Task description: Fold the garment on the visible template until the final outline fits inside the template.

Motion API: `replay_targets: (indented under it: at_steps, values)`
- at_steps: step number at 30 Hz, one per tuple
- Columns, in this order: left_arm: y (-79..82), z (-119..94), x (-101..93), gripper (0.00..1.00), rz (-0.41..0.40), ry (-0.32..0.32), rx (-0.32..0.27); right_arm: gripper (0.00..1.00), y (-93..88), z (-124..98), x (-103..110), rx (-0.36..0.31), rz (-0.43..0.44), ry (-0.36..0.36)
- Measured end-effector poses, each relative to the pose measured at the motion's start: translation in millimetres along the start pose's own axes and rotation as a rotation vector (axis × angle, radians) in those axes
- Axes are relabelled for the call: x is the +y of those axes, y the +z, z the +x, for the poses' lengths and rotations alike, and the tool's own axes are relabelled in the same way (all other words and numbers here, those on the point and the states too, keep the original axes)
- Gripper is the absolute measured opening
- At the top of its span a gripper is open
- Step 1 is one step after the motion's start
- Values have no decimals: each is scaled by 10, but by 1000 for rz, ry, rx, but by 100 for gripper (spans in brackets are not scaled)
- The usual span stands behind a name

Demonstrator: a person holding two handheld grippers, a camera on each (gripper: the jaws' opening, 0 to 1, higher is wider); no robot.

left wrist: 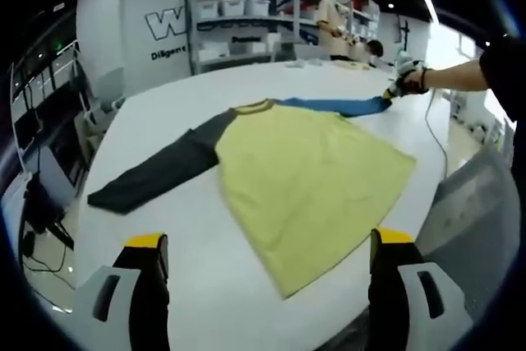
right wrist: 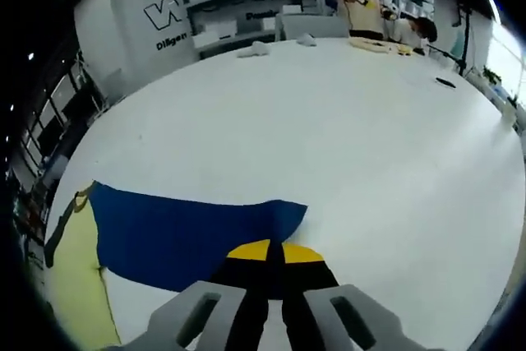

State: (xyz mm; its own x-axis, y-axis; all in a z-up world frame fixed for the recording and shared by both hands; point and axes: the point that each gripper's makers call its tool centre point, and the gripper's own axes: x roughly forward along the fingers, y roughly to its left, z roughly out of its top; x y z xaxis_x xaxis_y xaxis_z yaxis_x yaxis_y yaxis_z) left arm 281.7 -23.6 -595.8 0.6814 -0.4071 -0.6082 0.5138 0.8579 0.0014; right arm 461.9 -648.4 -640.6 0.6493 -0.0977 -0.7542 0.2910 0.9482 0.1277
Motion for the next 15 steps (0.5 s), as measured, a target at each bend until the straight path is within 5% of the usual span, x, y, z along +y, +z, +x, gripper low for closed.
replay_targets:
  at_steps: [15]
  values:
    - [-3,-9,-87,98,-8,-43,-7,0,38,-125,696,-38,-43,148]
